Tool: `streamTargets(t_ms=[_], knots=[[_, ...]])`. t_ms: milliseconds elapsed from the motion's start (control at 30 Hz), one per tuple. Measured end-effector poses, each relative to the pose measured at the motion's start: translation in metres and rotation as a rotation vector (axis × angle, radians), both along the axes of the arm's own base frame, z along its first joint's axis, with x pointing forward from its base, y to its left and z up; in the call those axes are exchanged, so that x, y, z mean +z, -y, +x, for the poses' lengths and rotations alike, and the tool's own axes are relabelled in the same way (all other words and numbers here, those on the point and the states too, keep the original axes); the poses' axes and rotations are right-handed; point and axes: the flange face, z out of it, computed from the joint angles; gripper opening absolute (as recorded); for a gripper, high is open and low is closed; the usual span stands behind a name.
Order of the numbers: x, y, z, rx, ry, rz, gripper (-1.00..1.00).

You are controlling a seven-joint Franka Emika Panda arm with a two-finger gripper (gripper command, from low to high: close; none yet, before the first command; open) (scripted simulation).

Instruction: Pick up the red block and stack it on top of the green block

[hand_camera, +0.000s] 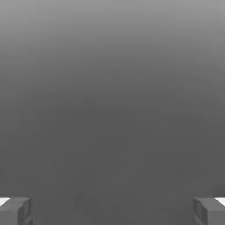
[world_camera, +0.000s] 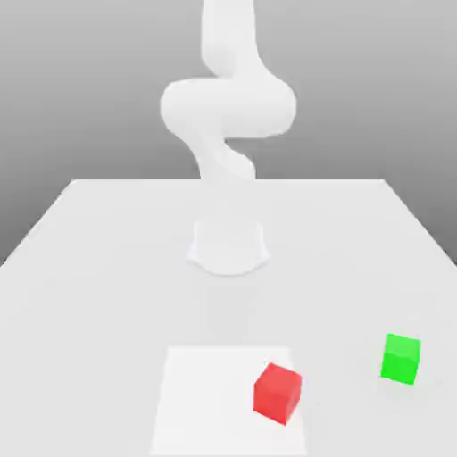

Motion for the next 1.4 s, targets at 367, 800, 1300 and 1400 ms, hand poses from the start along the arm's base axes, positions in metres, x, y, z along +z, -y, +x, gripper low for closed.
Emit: streamTargets(t_ms=[367, 800, 1300, 1400], knots=[[-0.230, -0.029, 0.083, -0.221, -0.348, 0.093, 0.00], [-0.471, -0.059, 0.044, -0.448, -0.695, 0.190, 0.00], [-0.479, -0.059, 0.043, -0.452, -0.698, 0.192, -1.00], [-0.457, -0.069, 0.040, -0.477, -0.697, 0.200, -1.00]])
